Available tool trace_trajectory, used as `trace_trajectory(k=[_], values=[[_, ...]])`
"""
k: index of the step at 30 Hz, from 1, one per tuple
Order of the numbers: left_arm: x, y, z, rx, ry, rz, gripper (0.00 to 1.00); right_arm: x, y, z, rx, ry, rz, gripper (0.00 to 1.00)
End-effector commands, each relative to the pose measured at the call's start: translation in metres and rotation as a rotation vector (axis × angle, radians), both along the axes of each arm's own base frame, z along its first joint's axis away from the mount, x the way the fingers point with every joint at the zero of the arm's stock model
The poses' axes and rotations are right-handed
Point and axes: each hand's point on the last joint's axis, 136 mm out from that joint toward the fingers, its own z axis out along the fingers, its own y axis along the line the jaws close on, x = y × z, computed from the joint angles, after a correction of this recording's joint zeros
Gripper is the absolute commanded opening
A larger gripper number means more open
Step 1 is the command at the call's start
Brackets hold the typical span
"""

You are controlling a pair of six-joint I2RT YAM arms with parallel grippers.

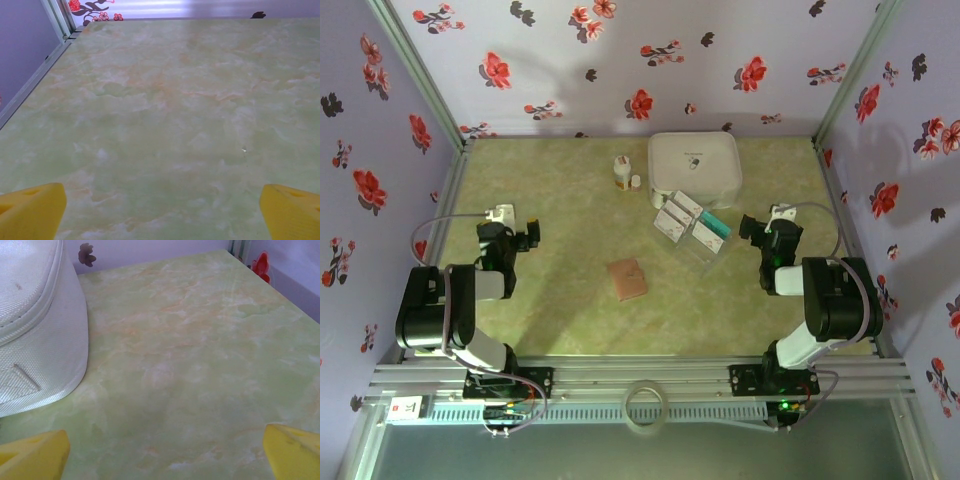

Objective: Put the credit cards into the card holder

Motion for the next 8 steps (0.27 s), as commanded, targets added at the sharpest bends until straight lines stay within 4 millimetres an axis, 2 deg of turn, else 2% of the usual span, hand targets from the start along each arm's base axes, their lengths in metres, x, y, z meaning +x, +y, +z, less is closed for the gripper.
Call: trace_trajectory(k=[1, 8], values=[[0.0035, -0.0034, 0.0045, -0.009, -0.017, -0.014, 1.0, 0.0029, 0.0021, 0.0036, -0.005, -0.002, 0.013, 0.99], [0.0034, -0.0034, 0.0042, -0.009, -0.016, -0.014, 1.0, 0.0, 0.0022, 0.0065, -0.003, -0.02, 0.02, 0.99]])
